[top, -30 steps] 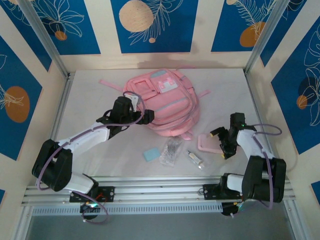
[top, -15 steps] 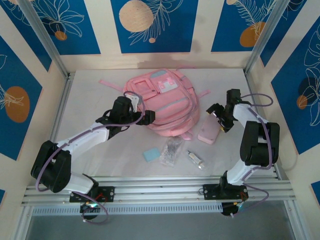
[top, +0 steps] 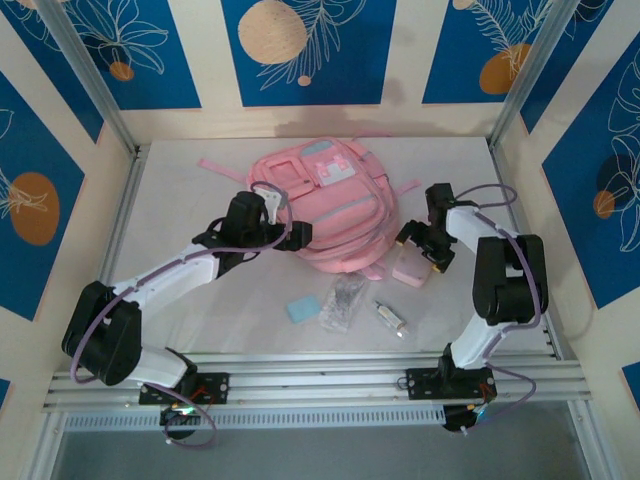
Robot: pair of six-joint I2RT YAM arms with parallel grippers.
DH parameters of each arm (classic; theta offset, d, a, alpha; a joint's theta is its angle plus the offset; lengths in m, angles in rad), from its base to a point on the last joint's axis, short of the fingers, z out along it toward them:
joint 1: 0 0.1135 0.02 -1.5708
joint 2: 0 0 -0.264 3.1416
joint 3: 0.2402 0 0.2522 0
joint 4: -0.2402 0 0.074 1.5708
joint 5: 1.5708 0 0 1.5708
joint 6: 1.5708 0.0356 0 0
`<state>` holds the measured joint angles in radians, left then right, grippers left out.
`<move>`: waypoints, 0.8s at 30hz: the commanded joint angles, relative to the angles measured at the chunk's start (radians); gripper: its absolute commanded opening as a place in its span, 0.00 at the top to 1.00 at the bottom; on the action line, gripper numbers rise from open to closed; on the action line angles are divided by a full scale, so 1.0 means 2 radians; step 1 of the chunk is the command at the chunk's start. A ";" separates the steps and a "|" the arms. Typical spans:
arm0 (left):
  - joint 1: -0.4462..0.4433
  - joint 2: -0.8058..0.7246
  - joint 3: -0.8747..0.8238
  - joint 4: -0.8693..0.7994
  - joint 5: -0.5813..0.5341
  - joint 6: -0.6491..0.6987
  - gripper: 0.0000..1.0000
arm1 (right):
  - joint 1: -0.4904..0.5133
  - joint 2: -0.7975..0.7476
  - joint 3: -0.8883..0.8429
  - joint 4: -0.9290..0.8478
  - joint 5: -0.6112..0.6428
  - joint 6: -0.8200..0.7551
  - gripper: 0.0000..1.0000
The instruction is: Pack books, pencil case, and school supplies into a backpack
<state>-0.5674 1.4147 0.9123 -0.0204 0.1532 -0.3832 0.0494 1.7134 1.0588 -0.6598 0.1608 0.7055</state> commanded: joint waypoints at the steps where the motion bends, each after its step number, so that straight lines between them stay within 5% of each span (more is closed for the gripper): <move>1: -0.006 0.007 0.018 -0.009 0.005 0.012 0.00 | 0.005 0.019 0.021 -0.024 0.024 -0.014 0.01; 8: -0.022 0.063 0.087 -0.078 -0.011 0.088 0.00 | 0.004 0.042 0.016 -0.021 0.030 -0.017 0.00; 17: -0.052 0.183 0.222 -0.158 -0.041 0.228 0.00 | -0.013 -0.019 0.018 -0.033 -0.011 -0.053 0.20; 24: -0.081 0.276 0.301 -0.177 -0.127 0.320 0.03 | -0.032 -0.085 0.003 -0.047 -0.050 -0.074 0.26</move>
<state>-0.7086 1.9045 1.4502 -0.3202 -0.0063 0.1349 -0.0036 1.6012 1.0817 -0.7219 0.1265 0.5934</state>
